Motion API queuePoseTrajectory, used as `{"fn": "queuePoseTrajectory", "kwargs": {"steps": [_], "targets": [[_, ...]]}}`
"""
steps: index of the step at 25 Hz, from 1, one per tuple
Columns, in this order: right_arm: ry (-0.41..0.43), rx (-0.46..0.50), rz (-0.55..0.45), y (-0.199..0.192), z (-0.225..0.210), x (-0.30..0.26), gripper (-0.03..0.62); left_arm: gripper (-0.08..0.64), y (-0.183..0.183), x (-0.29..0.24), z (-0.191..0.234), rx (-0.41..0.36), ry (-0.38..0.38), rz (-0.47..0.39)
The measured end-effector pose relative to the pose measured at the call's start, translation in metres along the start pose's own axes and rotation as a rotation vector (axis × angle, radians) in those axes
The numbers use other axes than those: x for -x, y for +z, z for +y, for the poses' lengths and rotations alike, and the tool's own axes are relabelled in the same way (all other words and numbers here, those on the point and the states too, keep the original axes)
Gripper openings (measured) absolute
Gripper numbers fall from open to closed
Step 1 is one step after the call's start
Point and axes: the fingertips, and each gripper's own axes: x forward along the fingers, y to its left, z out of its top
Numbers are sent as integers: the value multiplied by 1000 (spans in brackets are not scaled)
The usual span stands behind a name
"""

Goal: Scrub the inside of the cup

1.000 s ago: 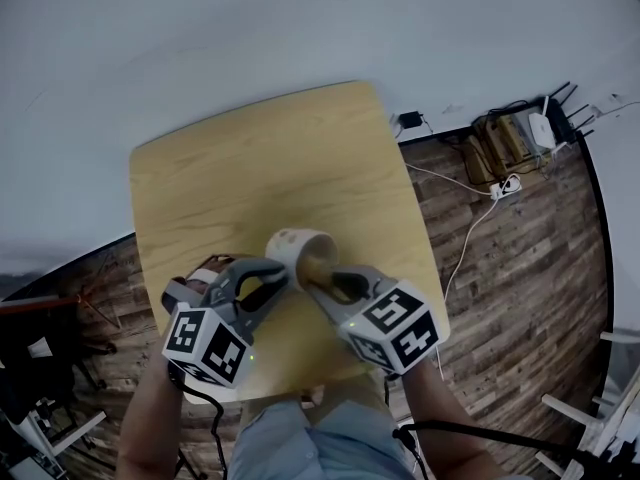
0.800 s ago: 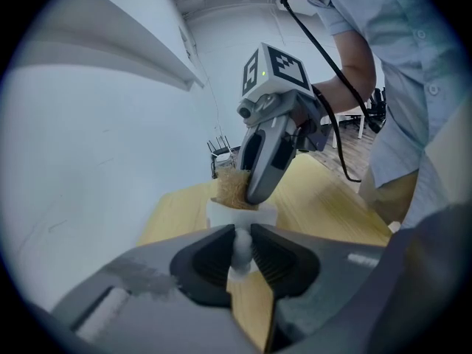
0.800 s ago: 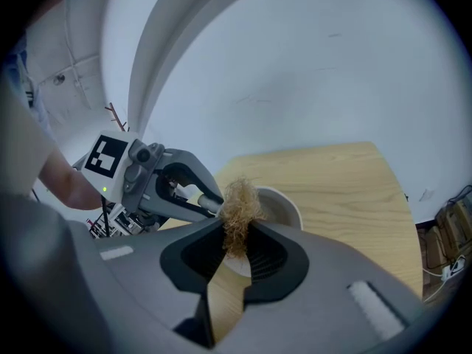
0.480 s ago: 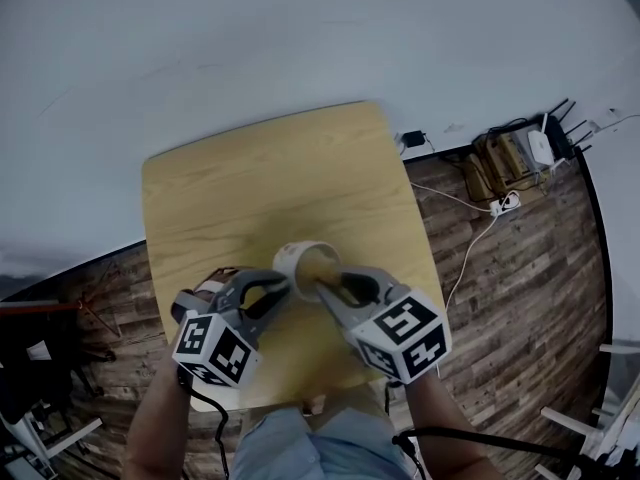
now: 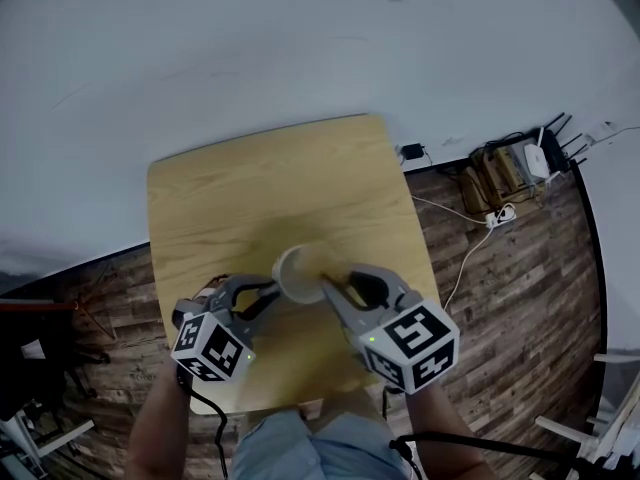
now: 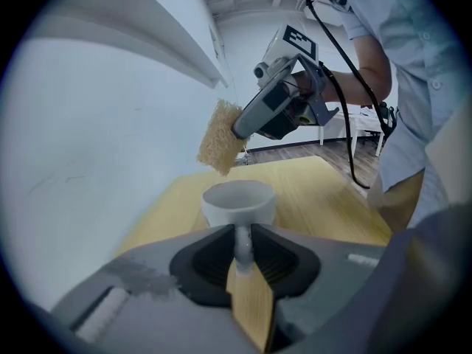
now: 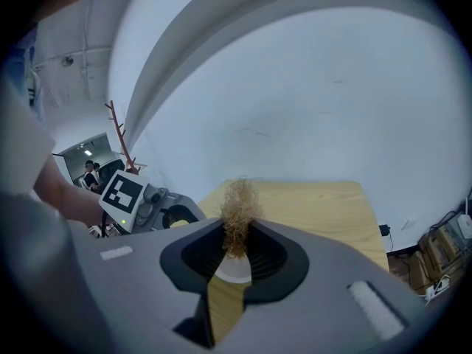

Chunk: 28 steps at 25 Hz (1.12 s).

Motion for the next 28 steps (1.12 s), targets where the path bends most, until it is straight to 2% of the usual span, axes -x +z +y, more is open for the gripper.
{"fn": "queuePoseTrajectory", "kwargs": {"steps": [12, 21, 28], "targets": [[-37, 22, -17, 5, 4, 4, 72, 98, -27, 0, 1, 126, 23, -30], [-59, 43, -19, 11, 7, 3, 72, 100, -35, 1, -1, 166, 26, -61], [-52, 54, -40, 23, 10, 0, 74, 101, -40, 23, 1, 264, 60, -65]]}}
